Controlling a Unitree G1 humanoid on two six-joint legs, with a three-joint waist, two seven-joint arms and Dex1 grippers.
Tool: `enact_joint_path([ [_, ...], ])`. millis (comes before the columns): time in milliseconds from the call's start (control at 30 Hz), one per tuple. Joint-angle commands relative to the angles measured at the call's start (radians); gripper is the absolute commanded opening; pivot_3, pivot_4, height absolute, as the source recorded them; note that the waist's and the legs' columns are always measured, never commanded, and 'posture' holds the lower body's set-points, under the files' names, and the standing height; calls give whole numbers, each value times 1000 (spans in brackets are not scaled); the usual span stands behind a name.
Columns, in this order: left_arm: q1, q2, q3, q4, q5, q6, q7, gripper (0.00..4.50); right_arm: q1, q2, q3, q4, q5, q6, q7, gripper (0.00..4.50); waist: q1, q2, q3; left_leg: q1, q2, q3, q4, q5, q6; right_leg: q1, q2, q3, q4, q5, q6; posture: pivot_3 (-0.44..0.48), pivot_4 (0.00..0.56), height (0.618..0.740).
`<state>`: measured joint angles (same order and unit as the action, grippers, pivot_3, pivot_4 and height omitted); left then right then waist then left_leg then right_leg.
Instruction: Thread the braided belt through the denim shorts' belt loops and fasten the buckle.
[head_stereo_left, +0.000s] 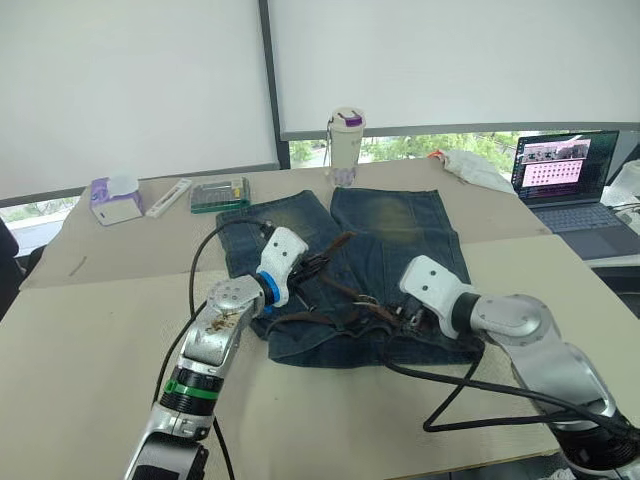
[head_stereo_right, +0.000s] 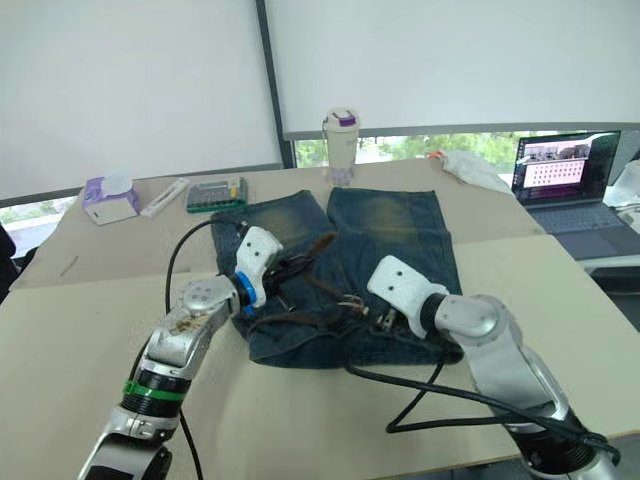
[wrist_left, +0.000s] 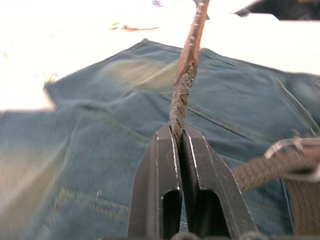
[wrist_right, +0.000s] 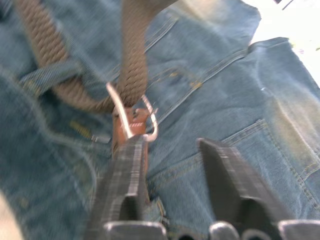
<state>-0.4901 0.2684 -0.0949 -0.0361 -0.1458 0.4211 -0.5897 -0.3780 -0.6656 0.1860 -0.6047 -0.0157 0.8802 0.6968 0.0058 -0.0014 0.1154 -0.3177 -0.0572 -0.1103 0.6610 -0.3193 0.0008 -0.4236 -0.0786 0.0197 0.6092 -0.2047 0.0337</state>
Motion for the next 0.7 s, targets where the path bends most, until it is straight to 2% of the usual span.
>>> enact_joint_path([
  [33, 23, 30, -9, -69, 9, -56, -14, 0, -45, 19, -24, -16, 26, 10, -17, 353, 0, 0, 0, 0, 0, 0, 0, 0, 0, 0, 0, 0, 0, 0, 0, 0, 150, 740],
  [67, 31, 23, -3, -68, -4, -66, -15, 0, -52, 26, -25, -9, 34, 15, -18, 29, 1, 0, 0, 0, 0, 0, 0, 0, -1, 0, 0, 0, 0, 0, 0, 0, 150, 740],
  [167, 47, 13, 17, -74, -19, -60, 10, 0, -61, 29, -15, 6, 48, 22, -20, 29, 8, 0, 0, 0, -1, -1, 0, 0, -1, 1, -1, 0, -1, 0, 0, 0, 150, 740],
  [467, 181, 10, 78, -110, -50, -25, 63, 0, 94, 46, 251, 128, -5, -76, -23, 29, 1, 0, 0, 1, 1, -1, -1, 0, -1, 0, -1, 0, -1, 0, 0, 0, 150, 740],
  [567, 230, -7, 85, -131, -82, -14, 68, 0, 138, 85, 217, 183, 14, -110, -52, 29, 3, -5, -4, 4, 0, -1, -1, 0, -1, 3, -1, 1, -5, 0, 0, 0, 150, 740],
  [700, 286, -34, 128, -165, -147, 48, 97, 0, 144, 68, 186, 196, 7, -143, -42, 29, 3, -6, -7, 6, 1, -1, -1, -1, -1, 4, 0, 1, -6, 0, 0, 0, 150, 740],
])
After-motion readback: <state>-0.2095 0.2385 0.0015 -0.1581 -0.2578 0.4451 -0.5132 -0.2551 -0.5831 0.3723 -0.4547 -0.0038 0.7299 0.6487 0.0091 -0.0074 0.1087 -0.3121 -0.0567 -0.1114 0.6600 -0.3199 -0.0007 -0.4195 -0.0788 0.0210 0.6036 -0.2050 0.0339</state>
